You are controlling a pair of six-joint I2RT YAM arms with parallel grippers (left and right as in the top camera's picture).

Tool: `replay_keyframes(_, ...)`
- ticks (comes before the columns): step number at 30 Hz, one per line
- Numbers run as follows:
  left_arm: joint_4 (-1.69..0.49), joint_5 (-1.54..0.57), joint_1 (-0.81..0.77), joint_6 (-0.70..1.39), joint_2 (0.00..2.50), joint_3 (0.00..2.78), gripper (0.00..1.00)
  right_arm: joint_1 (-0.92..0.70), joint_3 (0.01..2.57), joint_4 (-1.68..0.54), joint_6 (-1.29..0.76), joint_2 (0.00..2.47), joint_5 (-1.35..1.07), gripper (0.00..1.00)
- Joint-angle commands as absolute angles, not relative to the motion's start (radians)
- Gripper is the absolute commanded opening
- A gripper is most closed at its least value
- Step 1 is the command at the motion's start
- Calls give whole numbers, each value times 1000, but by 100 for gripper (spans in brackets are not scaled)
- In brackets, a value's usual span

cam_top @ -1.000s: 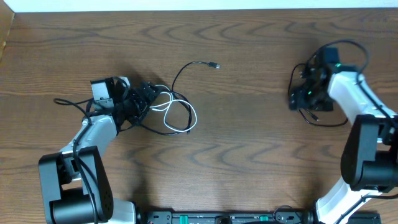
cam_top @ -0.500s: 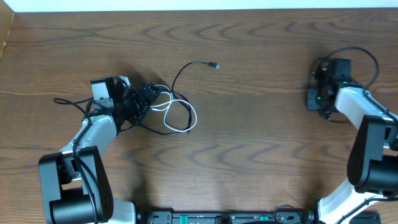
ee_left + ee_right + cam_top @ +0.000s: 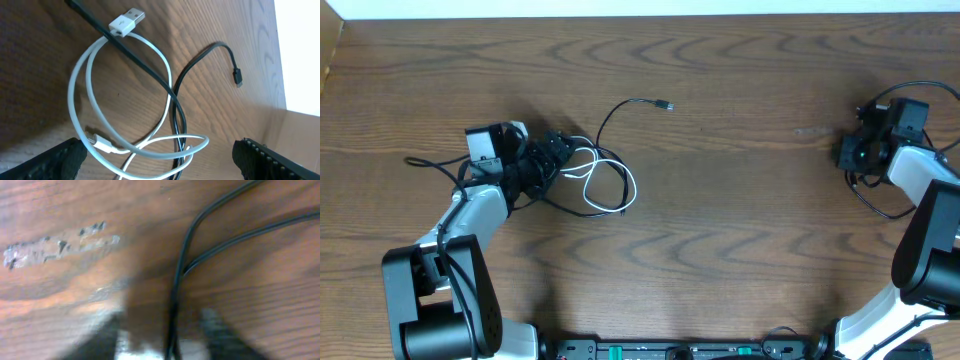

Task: Untangle cables
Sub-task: 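Lay the black cable down at right and open the right gripper, then move the right gripper back toward the cables at center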

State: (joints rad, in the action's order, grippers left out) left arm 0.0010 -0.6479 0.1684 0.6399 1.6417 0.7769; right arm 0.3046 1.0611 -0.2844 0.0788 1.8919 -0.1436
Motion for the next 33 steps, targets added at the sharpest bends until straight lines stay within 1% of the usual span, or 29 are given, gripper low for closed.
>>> replay_keyframes(1, 0, -639, 174, 574, 1605, 790, 98, 294, 1141, -356, 74, 1874, -171, 89)
replay_keyframes(3, 0, -638, 174, 543, 1579, 790, 98, 282, 1188, -422, 72, 1861, -172, 94)
replay_keyframes(5, -6, -621, 174, 526, 1561, 790, 98, 263, 1232, -481, 63, 1850, -173, 95)
replay_keyframes(8, -45, -530, 174, 527, 1545, 790, 99, 203, 1302, -580, 60, 1848, -184, 98)
replay_keyframes(10, -58, -488, 174, 528, 1544, 790, 99, 158, 1322, -601, 60, 1848, -216, 99)
replay_keyframes(15, -69, -451, 174, 528, 1544, 790, 99, 10, 1325, -585, 61, 1850, -335, 99)
replay_keyframes(17, -105, -424, 175, 537, 1541, 801, 99, -60, 1325, -564, 61, 1850, -354, 99)
replay_keyframes(25, -494, -84, 175, 557, 1539, 985, 99, -355, 1327, -420, 60, 1851, -355, 99)
replay_keyframes(27, -521, -66, 175, 557, 1539, 1001, 99, -412, 1327, -381, 61, 1852, -353, 99)
replay_keyframes(28, -521, -66, 175, 558, 1539, 1001, 97, -434, 1327, -364, 61, 1853, -349, 99)
replay_keyframes(29, -521, -67, 175, 558, 1539, 1001, 92, -471, 1327, -332, 61, 1858, -346, 99)
replay_keyframes(31, -521, -67, 174, 558, 1540, 1001, 75, -545, 1327, -264, 61, 1879, -347, 99)
replay_keyframes(32, -520, -66, 174, 558, 1540, 1001, 69, -564, 1327, -249, 61, 1890, -347, 99)
replay_keyframes(33, -519, -66, 174, 558, 1540, 1001, 67, -585, 1327, -233, 60, 1903, -347, 99)
